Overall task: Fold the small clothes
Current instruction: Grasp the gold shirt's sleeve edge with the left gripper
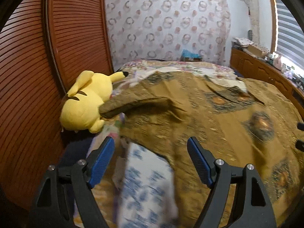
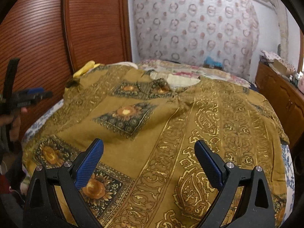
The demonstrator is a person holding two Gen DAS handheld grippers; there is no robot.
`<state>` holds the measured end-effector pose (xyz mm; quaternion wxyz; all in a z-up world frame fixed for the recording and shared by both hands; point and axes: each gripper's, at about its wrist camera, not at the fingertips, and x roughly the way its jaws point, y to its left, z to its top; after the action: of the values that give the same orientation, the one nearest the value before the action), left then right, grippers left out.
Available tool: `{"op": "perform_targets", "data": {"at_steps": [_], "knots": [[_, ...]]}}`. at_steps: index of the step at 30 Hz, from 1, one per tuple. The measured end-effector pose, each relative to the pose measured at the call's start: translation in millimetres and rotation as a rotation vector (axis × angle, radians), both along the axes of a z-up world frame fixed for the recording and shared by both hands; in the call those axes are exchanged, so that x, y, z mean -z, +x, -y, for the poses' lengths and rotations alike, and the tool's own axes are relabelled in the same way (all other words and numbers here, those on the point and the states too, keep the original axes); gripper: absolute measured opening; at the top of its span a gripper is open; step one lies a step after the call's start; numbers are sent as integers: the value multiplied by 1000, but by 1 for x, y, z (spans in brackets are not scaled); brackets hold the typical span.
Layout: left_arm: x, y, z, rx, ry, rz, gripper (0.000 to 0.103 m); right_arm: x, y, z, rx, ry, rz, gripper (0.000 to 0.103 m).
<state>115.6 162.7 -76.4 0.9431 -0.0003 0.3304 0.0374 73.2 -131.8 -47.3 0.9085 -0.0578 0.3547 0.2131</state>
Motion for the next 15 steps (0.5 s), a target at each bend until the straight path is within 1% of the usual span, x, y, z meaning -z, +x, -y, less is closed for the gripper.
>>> {"op": "perform_targets", "data": {"at_steps": [3,5,6,7,10,12,15], "knots": [[5,16,-18,-1,-37,-24,80,7,3,-4,-9,-19,-17,98],[11,28,-27,-9,-47,-54,76,14,4,-6,-13,-34,-29,98],[17,35,-31,-10,-52,-79,71,15,3,-7,-14,-39,-37,98],[21,40,-33,-9,-60,-98,68,17,3,-8,-19,-38,-44,98],[35,56,-36,1,-95,-162,64,17,4,-9,-20,-44,-43,98],[44,64,-37,0,-111,-203,63,20,6,-9,-25,-38,-58,98],[51,72,-38,13,-149,-242,62,21,8,-6,-18,-26,-69,98]]}}
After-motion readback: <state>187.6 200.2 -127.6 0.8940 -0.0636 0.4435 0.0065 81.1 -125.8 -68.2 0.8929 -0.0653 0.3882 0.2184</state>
